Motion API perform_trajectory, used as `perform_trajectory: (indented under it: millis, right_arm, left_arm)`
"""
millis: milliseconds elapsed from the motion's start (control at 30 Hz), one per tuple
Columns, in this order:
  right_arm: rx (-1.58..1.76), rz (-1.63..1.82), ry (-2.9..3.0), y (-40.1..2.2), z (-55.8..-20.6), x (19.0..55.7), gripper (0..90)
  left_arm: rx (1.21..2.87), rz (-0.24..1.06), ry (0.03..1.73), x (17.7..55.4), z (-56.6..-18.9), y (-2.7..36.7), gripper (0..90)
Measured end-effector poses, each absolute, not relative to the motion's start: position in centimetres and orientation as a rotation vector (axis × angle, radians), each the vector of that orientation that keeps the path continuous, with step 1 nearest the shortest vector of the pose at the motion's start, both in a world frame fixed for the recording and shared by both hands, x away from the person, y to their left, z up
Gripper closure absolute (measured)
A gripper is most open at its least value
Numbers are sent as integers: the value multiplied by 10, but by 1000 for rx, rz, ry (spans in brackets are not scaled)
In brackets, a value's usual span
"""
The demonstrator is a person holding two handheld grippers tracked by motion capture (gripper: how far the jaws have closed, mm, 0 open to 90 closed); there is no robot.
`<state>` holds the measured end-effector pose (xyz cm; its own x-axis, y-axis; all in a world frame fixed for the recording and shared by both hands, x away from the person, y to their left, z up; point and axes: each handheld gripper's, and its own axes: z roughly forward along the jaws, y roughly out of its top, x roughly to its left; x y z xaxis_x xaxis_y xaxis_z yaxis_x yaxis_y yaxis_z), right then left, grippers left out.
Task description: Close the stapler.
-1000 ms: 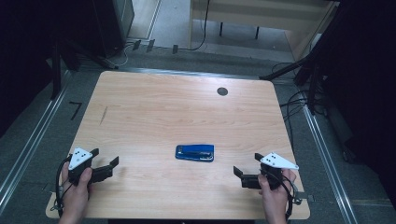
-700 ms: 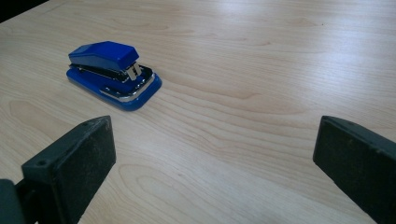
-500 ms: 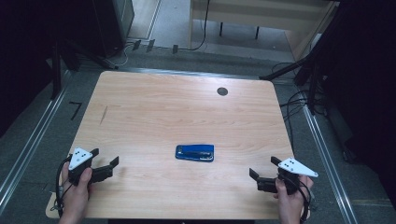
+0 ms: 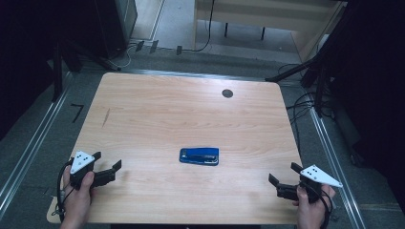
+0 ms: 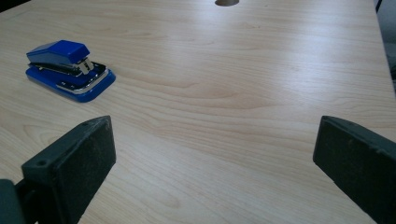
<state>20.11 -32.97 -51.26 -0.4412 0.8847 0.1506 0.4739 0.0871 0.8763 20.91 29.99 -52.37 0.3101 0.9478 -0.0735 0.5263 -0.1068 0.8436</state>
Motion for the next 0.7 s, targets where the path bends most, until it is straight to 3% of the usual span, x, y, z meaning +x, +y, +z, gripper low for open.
perform_trajectory:
  millis: [700]
  right_arm:
    - [1416, 1359, 1806, -384, -517, 188, 0]
  left_arm:
    - [1762, 648, 1329, 209, -524, 300, 147]
